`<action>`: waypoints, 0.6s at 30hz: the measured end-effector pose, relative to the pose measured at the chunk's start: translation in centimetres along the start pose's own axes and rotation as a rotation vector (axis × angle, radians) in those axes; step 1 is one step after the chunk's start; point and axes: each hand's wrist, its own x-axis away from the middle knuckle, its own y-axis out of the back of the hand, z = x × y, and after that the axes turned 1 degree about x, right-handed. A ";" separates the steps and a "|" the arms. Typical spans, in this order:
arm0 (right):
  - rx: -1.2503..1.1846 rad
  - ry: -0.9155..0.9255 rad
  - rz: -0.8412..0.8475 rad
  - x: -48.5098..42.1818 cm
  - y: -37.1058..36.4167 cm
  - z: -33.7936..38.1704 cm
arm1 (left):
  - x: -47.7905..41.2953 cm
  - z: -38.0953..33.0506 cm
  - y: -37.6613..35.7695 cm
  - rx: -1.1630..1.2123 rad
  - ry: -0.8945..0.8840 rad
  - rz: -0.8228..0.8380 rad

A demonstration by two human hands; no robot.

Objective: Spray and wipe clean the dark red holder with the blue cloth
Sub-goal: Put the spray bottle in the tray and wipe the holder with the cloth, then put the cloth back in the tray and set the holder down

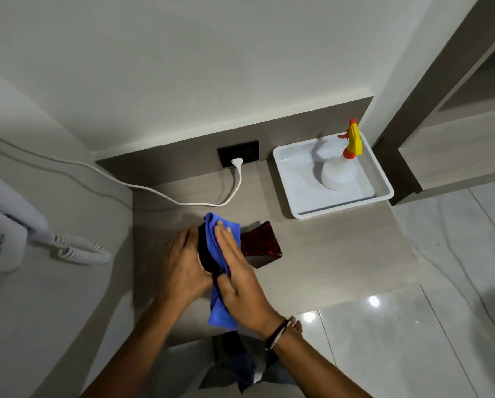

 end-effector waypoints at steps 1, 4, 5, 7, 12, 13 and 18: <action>-0.021 -0.011 0.005 -0.1 0.6 -0.5 | -0.1 0.0 0.2 -0.015 -0.005 0.005; 0.399 -0.037 0.023 0.2 3.0 -4.6 | -0.1 -0.2 0.8 -0.079 -0.003 0.041; 0.633 -0.071 0.015 0.6 3.9 -6.5 | -0.1 -0.4 0.9 -0.104 -0.007 0.052; 0.897 -0.183 0.052 1.2 6.2 -9.2 | 0.1 -0.6 1.0 -0.146 -0.029 0.058; 0.680 -0.241 -0.155 0.6 12.2 -8.2 | -0.2 -1.4 1.6 -0.181 -0.085 0.031; 0.631 -0.233 -0.238 0.5 13.0 -7.8 | -0.2 -1.6 1.6 -0.196 -0.095 0.033; 0.441 -0.306 -0.375 -1.4 17.3 -7.0 | -1.0 -3.2 1.3 -0.277 -0.121 0.022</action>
